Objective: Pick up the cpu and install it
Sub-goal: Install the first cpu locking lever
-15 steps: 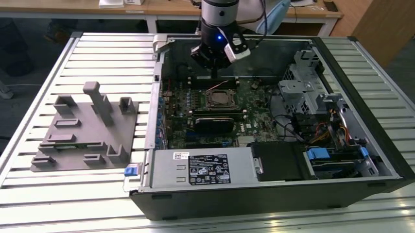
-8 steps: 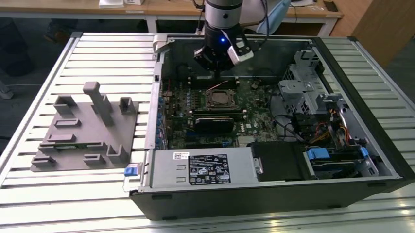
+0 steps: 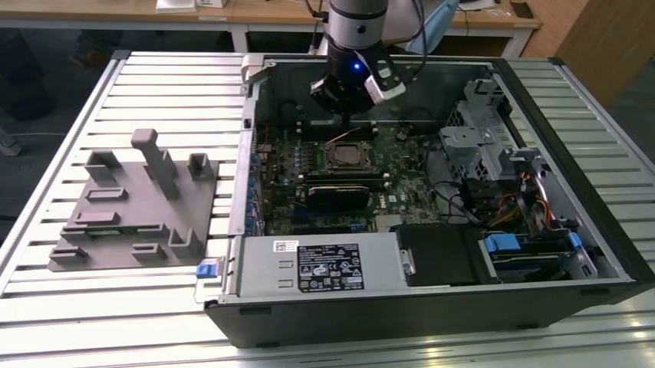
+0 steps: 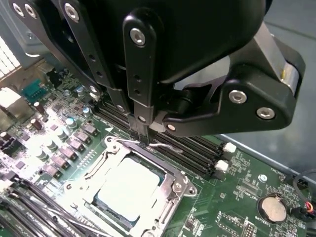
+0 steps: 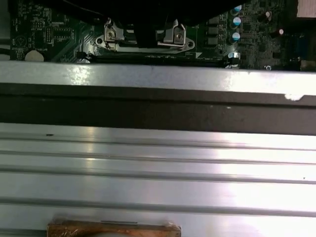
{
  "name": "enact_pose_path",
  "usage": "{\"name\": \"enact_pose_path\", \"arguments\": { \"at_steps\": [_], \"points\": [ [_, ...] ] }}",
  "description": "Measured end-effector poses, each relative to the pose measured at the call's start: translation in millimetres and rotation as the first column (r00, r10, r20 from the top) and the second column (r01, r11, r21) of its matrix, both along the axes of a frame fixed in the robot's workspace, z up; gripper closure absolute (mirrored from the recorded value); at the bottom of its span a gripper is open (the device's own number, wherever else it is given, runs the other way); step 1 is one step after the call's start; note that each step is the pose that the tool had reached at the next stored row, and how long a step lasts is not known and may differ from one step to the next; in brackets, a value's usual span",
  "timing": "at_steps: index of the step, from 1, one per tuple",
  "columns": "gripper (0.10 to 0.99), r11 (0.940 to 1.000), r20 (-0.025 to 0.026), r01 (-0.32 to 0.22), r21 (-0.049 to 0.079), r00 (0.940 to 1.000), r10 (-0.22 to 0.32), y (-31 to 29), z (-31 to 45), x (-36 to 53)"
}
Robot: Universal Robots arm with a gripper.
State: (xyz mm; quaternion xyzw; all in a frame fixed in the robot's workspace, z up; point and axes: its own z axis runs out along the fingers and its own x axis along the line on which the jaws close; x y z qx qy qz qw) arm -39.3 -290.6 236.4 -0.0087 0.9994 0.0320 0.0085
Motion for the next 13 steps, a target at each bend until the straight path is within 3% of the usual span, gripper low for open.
{"name": "enact_pose_path", "arguments": {
  "at_steps": [13],
  "points": [
    [0.98, 1.0, 0.0, 0.002, -0.002, 1.0, -0.002, 4.4, -7.3, 5.1]
  ]
}}
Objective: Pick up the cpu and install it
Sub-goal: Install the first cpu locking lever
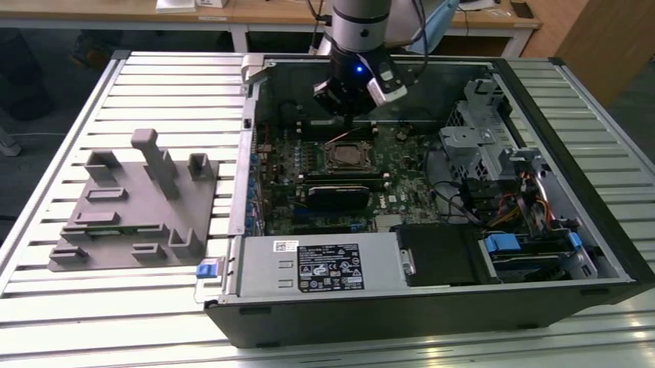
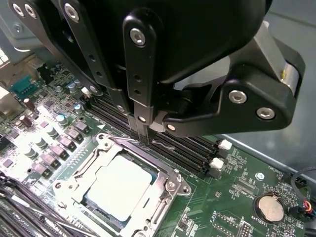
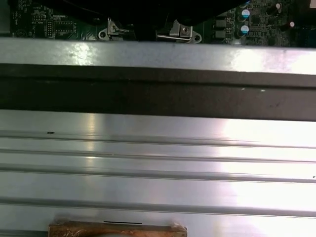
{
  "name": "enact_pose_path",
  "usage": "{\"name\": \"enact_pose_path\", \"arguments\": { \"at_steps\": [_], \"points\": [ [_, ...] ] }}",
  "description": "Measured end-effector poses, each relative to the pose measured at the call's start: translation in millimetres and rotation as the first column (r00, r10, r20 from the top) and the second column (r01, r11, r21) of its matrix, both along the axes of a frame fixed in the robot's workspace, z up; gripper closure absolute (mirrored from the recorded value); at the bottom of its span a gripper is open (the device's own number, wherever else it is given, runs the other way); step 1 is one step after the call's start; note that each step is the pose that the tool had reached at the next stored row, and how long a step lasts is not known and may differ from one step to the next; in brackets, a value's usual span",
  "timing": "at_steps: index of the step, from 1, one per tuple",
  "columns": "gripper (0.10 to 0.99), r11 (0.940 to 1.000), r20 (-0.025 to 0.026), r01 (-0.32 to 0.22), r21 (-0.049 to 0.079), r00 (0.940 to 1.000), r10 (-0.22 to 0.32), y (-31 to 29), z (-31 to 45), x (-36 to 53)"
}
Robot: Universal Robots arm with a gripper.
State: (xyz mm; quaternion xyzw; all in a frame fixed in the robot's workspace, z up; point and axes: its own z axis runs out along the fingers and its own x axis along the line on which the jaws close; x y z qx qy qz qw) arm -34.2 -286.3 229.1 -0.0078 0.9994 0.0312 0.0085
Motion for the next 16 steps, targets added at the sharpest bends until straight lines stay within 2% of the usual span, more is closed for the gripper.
{"name": "enact_pose_path", "arguments": {
  "at_steps": [9, 16],
  "points": [
    [0.98, 1.0, 0.0001, 0.0, 0.0, 1.0, 0.0, 1.4, -2.7, 4.9],
    [0.98, 1.0, -0.0015, 0.0, 0.0, 1.0, 0.0, 1.4, -7.6, 9.0]
  ]
}}
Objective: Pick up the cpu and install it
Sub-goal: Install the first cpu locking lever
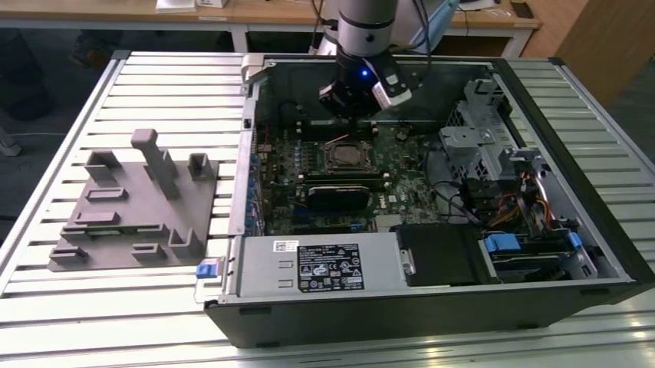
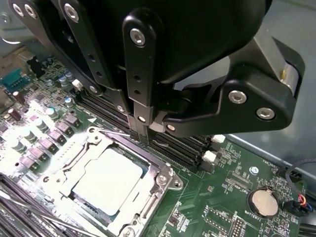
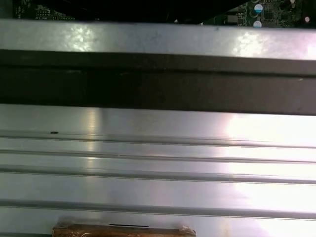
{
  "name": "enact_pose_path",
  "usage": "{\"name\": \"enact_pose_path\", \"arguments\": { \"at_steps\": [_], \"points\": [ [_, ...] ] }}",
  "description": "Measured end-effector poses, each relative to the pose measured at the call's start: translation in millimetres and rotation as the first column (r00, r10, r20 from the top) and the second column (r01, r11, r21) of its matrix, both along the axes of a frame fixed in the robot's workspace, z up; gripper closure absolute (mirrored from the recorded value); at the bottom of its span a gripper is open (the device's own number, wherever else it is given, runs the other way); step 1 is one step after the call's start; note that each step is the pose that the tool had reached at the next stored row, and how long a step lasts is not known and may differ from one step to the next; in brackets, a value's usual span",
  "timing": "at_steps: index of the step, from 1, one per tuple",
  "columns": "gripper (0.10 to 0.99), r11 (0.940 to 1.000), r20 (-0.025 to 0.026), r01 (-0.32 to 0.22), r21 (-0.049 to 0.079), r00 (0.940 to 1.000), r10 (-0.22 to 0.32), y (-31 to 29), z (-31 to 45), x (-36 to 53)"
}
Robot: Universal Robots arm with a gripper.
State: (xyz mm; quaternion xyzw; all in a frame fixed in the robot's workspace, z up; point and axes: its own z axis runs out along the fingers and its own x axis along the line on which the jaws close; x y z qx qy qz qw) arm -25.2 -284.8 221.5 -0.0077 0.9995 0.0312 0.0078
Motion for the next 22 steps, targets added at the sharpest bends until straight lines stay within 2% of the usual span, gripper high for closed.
{"name": "enact_pose_path", "arguments": {
  "at_steps": [7, 22],
  "points": [
    [0.98, 1.0, -0.0047, 0.0, 0.0, 1.0, 0.0, 0.0, -7.6, 4.6],
    [0.98, 1.0, -0.0105, 0.0, 0.0, 0.9999, 0.0, 0.0, -21.3, 8.4]
  ]
}}
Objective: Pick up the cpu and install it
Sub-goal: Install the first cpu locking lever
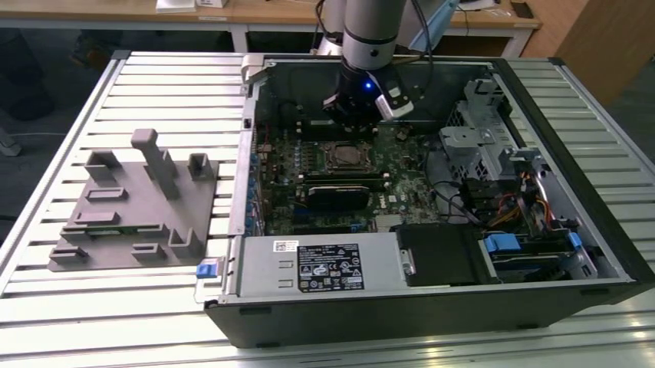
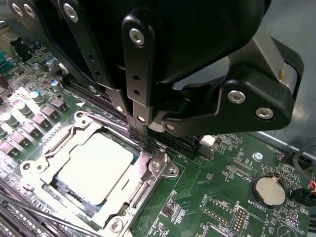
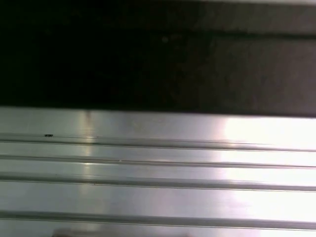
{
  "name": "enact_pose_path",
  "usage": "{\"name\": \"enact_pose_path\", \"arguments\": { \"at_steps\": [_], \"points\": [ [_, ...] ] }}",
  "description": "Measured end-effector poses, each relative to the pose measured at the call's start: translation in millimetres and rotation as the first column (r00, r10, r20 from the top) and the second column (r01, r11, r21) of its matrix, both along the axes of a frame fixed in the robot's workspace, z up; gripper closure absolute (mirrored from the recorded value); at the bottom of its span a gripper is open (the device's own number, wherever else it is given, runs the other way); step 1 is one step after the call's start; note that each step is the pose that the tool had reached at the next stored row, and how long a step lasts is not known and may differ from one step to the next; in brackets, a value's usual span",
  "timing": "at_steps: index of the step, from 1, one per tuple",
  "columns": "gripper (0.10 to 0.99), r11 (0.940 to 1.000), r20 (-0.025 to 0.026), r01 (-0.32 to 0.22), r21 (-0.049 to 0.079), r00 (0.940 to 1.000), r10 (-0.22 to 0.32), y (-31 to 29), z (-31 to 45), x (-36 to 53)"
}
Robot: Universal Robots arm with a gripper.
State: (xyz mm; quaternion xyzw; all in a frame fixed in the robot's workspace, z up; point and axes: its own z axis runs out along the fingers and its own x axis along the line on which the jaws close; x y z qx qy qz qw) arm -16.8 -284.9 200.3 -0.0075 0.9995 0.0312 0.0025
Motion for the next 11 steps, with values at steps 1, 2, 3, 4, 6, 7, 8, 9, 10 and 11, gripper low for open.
{"name": "enact_pose_path", "arguments": {
  "at_steps": [1, 2, 3, 4, 6, 7, 8, 9, 10, 11],
  "points": [
    [0.98, 1.0, -0.0001, 0.0, 0.0, 1.0, 0.0, 0.0, 0.0, 0.0],
    [0.98, 1.0, -0.0002, 0.0, 0.0, 1.0, 0.0, 0.0, 0.0, 0.0],
    [0.98, 1.0, -0.0002, 0.0, 0.0, 1.0, 0.0, 0.0, 0.0, 0.0],
    [0.98, 1.0, -0.0001, 0.0, 0.0, 1.0, 0.0, 0.0, 0.0, 0.0],
    [0.98, 1.0, -0.0001, 0.0, 0.0, 1.0, 0.0, 0.0, 0.7, 0.1],
    [0.98, 1.0, -0.0001, 0.0, 0.0, 1.0, 0.0, 0.0, 1.3, 0.0],
    [0.98, 1.0, 0.0, 0.0, 0.0, 1.0, 0.0, 0.0, 2.0, 0.1],
    [0.98, 1.0, -0.0001, 0.0, 0.0, 1.0, 0.0, 0.0, 2.6, 0.0],
    [0.98, 1.0, 0.0, 0.0, 0.0, 1.0, 0.0, 0.1, 2.7, 0.1],
    [0.98, 1.0, 0.0, 0.0, 0.0, 1.0, 0.0, 0.1, 2.7, 0.3]
  ]
}}
